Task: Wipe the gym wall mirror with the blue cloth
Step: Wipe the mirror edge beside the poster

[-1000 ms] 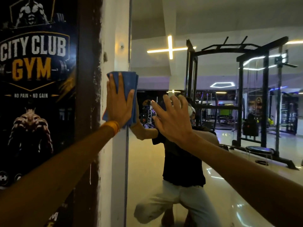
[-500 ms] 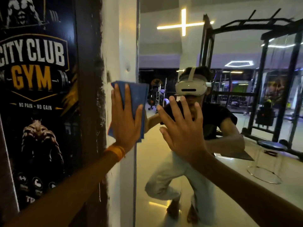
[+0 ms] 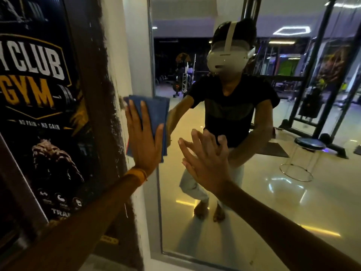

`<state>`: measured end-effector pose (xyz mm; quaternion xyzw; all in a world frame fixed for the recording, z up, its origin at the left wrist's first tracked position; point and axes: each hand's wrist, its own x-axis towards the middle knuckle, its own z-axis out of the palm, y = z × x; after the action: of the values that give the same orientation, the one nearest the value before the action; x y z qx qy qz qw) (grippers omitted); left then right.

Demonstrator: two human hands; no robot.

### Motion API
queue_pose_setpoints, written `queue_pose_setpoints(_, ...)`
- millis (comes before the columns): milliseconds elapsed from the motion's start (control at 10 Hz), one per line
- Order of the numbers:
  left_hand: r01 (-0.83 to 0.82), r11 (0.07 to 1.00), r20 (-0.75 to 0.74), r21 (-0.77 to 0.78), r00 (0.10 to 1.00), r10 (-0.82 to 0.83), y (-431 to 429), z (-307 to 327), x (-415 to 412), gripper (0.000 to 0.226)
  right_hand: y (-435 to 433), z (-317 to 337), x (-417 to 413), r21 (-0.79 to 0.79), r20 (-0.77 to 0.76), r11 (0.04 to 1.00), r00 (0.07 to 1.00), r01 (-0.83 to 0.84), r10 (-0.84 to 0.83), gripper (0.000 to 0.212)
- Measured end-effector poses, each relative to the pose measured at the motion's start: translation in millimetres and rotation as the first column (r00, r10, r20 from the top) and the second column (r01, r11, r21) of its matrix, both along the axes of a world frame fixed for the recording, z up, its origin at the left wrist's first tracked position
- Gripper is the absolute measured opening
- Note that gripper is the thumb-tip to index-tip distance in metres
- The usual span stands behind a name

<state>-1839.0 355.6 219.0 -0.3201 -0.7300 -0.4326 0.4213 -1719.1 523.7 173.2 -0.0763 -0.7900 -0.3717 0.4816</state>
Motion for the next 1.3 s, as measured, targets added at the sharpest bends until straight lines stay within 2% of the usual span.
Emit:
queue_pose_setpoints(100,0.055,0.996,0.017,0.074,0.998,-0.057,6,97,-3,0.074,-12,48,17,-0.079,0.125,0.994,0.989,-0.075,0.085,0.07)
queue_pose_setpoints(200,0.028,0.999,0.021,0.027,0.999,-0.028,3,122,-9,0.074,-24,128,18,-0.167,0.092,0.984,0.992,-0.066,0.082,0.076)
queue_pose_setpoints(300,0.04,0.999,0.101,0.007,0.994,-0.041,0,109,1,0.076,-21,187,4,-0.172,0.037,0.98,0.994,-0.099,0.107,0.07)
queue_pose_setpoints(400,0.005,0.999,0.135,-0.035,0.991,0.0,0,99,11,0.075,-4,197,-6,-0.073,0.037,0.996,0.998,-0.052,0.055,0.069)
queue_pose_setpoints(500,0.082,0.997,0.067,0.016,0.994,-0.082,1,150,0,0.075,1,195,-9,-0.021,0.066,0.999,0.997,-0.033,0.035,0.069)
queue_pose_setpoints(600,0.06,0.991,-0.064,0.117,0.997,-0.053,8,209,-16,0.076,3,193,-9,0.012,0.064,1.0,0.998,-0.018,0.017,0.071)
queue_pose_setpoints(700,0.024,0.95,0.138,0.31,0.988,-0.07,21,204,-39,0.085,2,195,-9,-0.004,0.074,0.999,0.996,-0.055,0.055,0.07)
queue_pose_setpoints(800,0.21,0.958,0.038,-0.195,0.978,-0.207,16,110,-20,0.077,3,194,-9,-0.038,0.086,0.996,0.993,-0.078,0.081,0.069)
queue_pose_setpoints(900,0.049,0.998,0.14,-0.041,0.989,-0.043,-5,92,10,0.071,5,193,-9,-0.033,0.095,0.995,0.99,-0.098,0.101,0.07)
queue_pose_setpoints(1000,0.095,0.995,0.064,-0.027,0.994,-0.093,3,185,-12,0.073,5,192,-10,-0.032,0.086,0.994,0.99,-0.108,0.11,0.071)
queue_pose_setpoints(1100,0.065,0.998,0.032,0.021,0.997,-0.066,3,218,-24,0.073,5,192,-12,-0.029,0.078,0.994,0.991,-0.103,0.105,0.07)
queue_pose_setpoints(1200,0.036,0.993,0.172,-0.111,0.985,-0.016,-7,136,6,0.072,6,190,-11,-0.052,0.097,0.992,0.989,-0.111,0.116,0.069)
queue_pose_setpoints(1300,0.073,0.982,0.296,-0.172,0.955,-0.019,-17,61,10,0.07,6,190,-11,-0.046,0.082,0.992,0.99,-0.114,0.117,0.068)
